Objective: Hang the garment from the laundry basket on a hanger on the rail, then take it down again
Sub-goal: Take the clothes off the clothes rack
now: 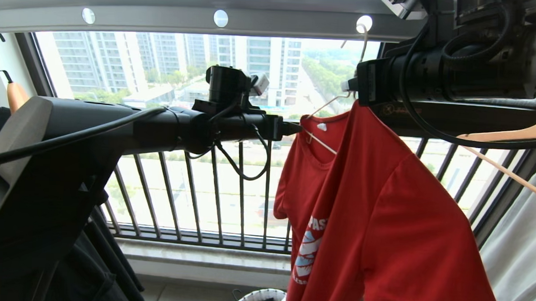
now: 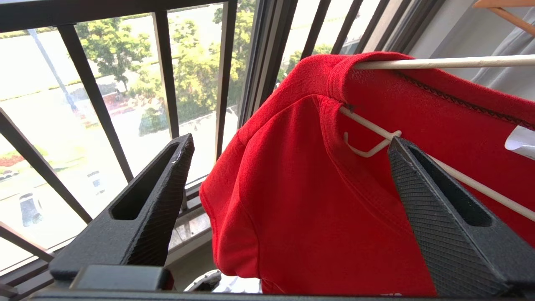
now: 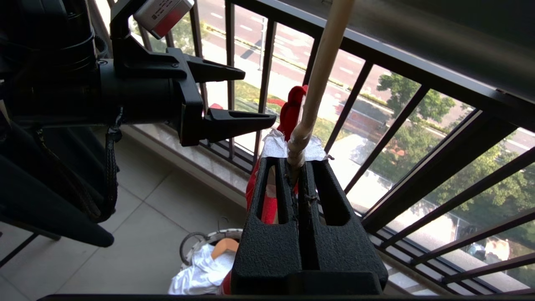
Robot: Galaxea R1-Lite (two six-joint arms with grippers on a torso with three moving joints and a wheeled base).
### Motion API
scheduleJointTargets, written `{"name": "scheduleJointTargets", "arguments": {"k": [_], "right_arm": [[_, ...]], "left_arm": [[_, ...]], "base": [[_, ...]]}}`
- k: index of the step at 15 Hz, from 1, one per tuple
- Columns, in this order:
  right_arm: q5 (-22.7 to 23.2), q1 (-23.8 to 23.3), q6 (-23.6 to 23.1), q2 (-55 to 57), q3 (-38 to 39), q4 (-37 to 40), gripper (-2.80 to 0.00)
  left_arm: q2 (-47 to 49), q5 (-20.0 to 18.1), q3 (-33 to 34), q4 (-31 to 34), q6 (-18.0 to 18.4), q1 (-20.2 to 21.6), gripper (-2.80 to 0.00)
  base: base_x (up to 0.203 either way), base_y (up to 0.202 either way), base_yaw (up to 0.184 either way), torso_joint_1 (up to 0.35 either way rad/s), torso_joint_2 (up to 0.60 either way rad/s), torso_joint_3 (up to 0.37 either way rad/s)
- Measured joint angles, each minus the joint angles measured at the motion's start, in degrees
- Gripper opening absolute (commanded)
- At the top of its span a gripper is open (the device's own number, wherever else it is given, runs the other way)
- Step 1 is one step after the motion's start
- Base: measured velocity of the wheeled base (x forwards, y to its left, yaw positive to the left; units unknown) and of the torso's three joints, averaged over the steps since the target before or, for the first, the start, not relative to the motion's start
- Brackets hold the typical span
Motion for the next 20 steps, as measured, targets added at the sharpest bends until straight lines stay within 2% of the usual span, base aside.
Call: {"name": "scheduleJointTargets", "arguments": {"k": [4,8,13,14,20], "right_arm": [[0.75,0.68,0.27,-1.38,1.21,0.44,-2.8],[0.83,2.18,0.33,-2.65,2.48,0.36,-2.8],[0.88,2.54,0.3,-3.14,2.61,0.38,-2.8],[0.88,2.56,0.28,-3.17,2.61,0.38,-2.8],[0.88,2.6,0.27,-3.24,2.61,0.36,-2.8]], "left_arm": [[0.55,0.21,0.0,0.13,0.0,0.0,0.0],[0.83,3.89,0.0,0.07,0.22,0.02,0.0],[0.92,4.17,0.0,-0.02,0.34,0.0,0.0],[0.92,4.27,0.0,-0.02,0.34,0.0,-2.8],[0.54,4.27,0.0,0.09,0.35,0.0,-2.8]], "base": [[0.0,0.0,0.0,0.0,0.0,0.0],[0.0,0.0,0.0,0.0,0.0,0.0],[0.0,0.0,0.0,0.0,0.0,0.0],[0.0,0.0,0.0,0.0,0.0,0.0],[0.0,0.0,0.0,0.0,0.0,0.0]]}}
